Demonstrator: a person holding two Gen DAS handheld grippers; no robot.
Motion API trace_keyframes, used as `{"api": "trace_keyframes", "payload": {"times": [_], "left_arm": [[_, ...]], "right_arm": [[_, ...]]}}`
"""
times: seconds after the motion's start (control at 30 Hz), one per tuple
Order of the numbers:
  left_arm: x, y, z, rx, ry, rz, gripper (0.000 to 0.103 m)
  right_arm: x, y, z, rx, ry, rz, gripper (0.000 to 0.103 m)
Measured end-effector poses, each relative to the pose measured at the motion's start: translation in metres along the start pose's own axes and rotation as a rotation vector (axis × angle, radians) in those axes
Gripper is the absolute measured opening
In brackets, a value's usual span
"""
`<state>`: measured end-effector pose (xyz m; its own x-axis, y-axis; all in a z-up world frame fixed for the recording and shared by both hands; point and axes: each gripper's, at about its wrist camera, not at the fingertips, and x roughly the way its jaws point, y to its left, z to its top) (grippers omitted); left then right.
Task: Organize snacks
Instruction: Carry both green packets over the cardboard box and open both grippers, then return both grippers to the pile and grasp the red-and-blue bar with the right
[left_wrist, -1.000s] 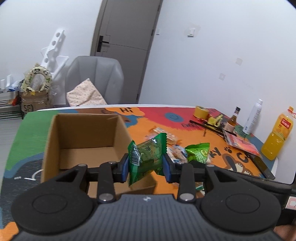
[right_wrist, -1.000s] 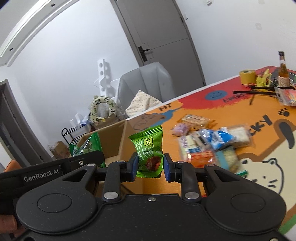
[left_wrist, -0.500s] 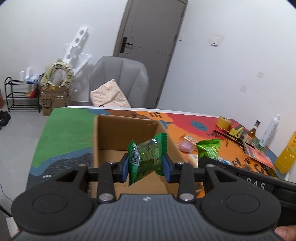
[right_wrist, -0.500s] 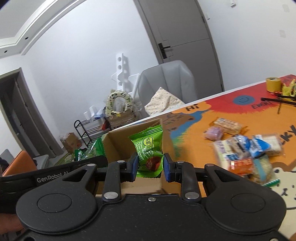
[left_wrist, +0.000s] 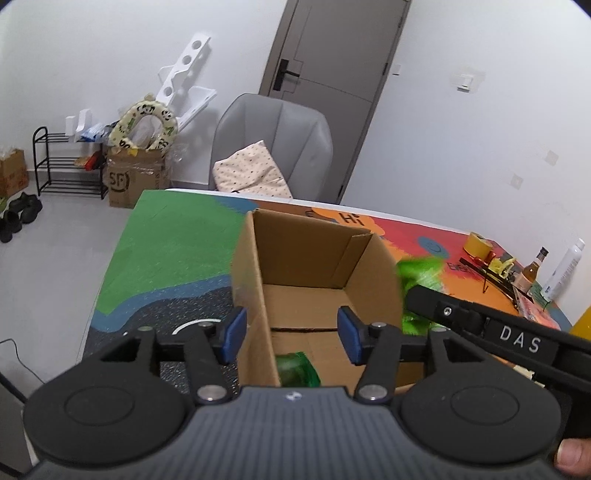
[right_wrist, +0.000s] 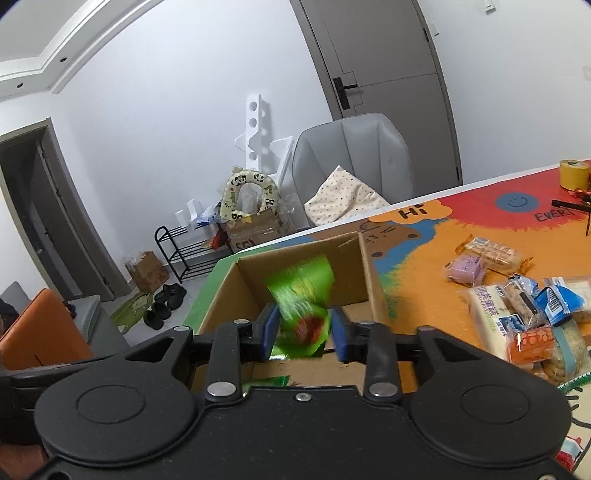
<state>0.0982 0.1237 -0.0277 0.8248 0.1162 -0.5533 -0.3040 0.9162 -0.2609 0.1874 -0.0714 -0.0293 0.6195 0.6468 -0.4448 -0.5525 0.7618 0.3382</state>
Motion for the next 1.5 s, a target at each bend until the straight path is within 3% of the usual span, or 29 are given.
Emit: {"api": "trace_keyframes", "payload": {"times": [0.07, 0.2, 0.4, 0.7, 1.5], "left_arm": [[-0.002, 0.001, 0.000, -0.003, 0.002, 0.003, 0.061], [-0.006, -0.004, 0.000, 0.003, -0.006, 0.003, 0.076], [-0.008, -0.023, -0.004, 0.027, -0.004, 0.001, 0.088], [-0.009, -0.058, -0.015, 0.068, 0.013, -0.045, 0.093], [-0.001, -0.134, -0.052, 0.132, 0.061, -0.147, 0.094]], "right_arm": [[-0.003, -0.003, -0.001, 0.003, -0.009, -0.003, 0.048], [-0.013, -0.015, -0.002, 0.033, -0.016, -0.021, 0.051], [-0.031, -0.041, -0.008, 0.079, -0.014, -0.063, 0.061], [-0.058, -0.069, -0.015, 0.106, -0.022, -0.108, 0.078], [-0.112, -0.137, -0.032, 0.130, -0.014, -0.218, 0.079]]}}
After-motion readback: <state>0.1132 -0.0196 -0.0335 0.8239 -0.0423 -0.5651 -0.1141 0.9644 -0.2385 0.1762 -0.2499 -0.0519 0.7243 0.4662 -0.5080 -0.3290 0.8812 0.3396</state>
